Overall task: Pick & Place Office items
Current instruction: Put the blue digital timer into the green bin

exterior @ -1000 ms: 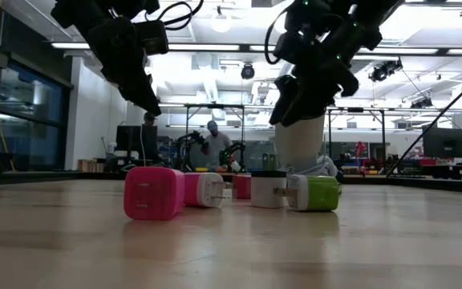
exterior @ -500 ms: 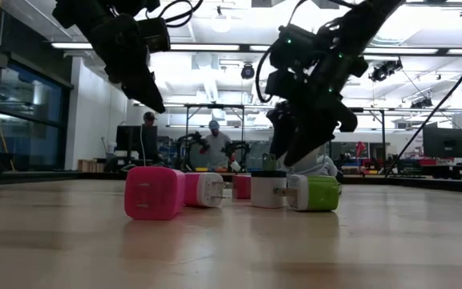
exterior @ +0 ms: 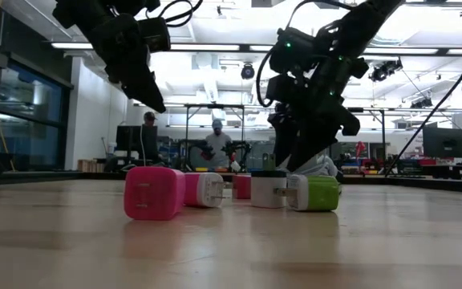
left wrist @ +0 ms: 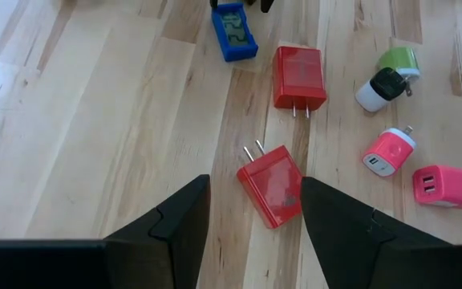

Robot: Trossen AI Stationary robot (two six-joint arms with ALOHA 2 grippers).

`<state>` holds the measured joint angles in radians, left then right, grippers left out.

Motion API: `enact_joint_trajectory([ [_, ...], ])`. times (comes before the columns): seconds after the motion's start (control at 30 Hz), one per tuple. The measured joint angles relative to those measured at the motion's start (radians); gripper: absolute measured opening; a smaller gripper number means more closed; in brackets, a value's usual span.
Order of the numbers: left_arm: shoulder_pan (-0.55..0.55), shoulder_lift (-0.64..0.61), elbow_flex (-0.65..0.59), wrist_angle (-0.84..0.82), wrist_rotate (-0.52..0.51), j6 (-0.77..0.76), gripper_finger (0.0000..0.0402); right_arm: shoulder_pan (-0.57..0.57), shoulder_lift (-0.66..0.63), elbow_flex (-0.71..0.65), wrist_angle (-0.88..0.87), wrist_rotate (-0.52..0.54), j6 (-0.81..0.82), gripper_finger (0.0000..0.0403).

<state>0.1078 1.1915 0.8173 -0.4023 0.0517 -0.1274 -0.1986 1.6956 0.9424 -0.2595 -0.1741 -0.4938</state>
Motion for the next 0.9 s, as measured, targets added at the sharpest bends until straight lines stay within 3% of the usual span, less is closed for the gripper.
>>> enact_joint_trajectory([
  [0.63, 0.0, 0.0, 0.0, 0.004, 0.0, 0.0, 0.0189, 0.002, 0.043, 0.0, 0.007, 0.047, 0.052, 0.0229],
  [0.9, 0.0, 0.0, 0.0, 0.012, 0.0, 0.0, 0.0189, 0.006, 0.087, -0.002, 0.007, 0.022, 0.056, 0.0229],
])
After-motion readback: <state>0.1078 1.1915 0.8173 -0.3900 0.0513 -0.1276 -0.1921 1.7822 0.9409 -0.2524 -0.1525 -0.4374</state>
